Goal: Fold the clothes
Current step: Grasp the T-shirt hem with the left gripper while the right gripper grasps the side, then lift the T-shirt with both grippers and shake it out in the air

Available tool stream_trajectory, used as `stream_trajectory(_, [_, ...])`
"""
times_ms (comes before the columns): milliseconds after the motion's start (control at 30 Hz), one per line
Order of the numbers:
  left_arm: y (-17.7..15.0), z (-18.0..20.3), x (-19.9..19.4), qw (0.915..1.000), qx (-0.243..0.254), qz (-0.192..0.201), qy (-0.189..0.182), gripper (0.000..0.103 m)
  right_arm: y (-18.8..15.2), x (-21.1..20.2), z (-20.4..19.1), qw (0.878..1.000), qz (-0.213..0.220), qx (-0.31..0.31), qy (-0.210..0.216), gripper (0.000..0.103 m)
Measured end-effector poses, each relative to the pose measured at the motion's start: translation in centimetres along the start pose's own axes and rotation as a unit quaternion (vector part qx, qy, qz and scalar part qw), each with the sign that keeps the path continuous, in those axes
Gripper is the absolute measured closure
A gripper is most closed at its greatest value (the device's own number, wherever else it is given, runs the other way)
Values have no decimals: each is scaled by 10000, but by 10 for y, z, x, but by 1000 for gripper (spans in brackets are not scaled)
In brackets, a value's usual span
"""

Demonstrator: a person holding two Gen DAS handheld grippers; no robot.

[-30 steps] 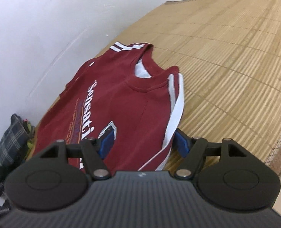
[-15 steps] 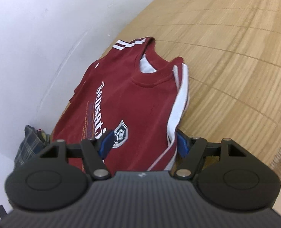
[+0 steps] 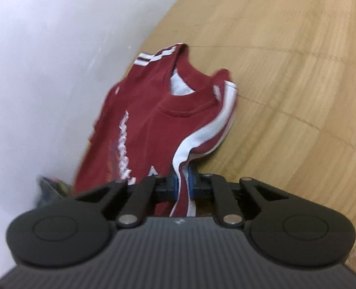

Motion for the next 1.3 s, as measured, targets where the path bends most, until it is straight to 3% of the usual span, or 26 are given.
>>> stream_trajectory(100, [0,4,-1,10000,-13,-49,-47,72,-1,-13,15,9997,-142,209,76,90])
stream_trajectory(167, [1,8,0,9999,-104,-57,-121,57,-2,-15,15,9994,-205,285,74,86])
stream_trajectory(233, [3,18,3,9998,-23,-62,-188,32,-3,-13,10,9995,-233,179,107,80])
stream_trajectory(300, [3,29,10,9997,191,-112,-111,18,-3,-9,4,9995,-262,108,156,75])
stream_trajectory(333, [3,34,13,9993,354,-148,34,15,-3,-6,1,9995,-273,92,161,74])
stream_trajectory(367, [2,39,16,9983,517,-183,180,16,-3,-4,-2,9994,-291,70,158,72])
stream_trajectory(500, [1,40,17,9941,870,-148,626,38,-4,4,-12,9991,-343,-217,98,67])
stream_trajectory(567, [3,34,15,9955,734,-145,581,45,-6,5,-18,9986,-377,-356,124,55])
stream_trajectory(667, [6,24,12,9971,491,-174,555,59,-9,6,-23,9984,-328,-460,11,53])
stream_trajectory(700, [6,21,12,9967,492,-172,625,75,-11,7,-25,9980,-283,-563,-61,53])
stream_trajectory(733, [6,18,11,9966,471,-172,650,87,-12,9,-28,9965,-227,-776,-199,56])
stream_trajectory(833, [7,12,9,9995,88,-56,311,92,-14,16,-33,9892,-55,-1330,-618,90])
stream_trajectory(933, [14,9,-5,9992,-245,300,-129,93,-11,13,-40,9969,29,-778,78,92])
stream_trajectory(1033, [34,20,-36,9958,-43,784,-476,94,-6,-13,-78,9930,86,-546,1044,92])
stream_trajectory(1167, [71,32,-87,9832,-209,1454,-1081,95,-1,-54,-147,9735,188,-648,2186,92])
stream_trajectory(1300, [117,49,-161,9575,-122,2330,-1697,98,6,-103,-213,9461,498,-751,3110,92])
Point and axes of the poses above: each gripper's, at about its wrist camera, not at the fingertips, and x roughly the way its jaws point, z to its right, y to its top, the point moved 10 cm from there along x, roughly the way its jaws point, and after that the axes turned 7 degrees about x, right-handed, at the moved point
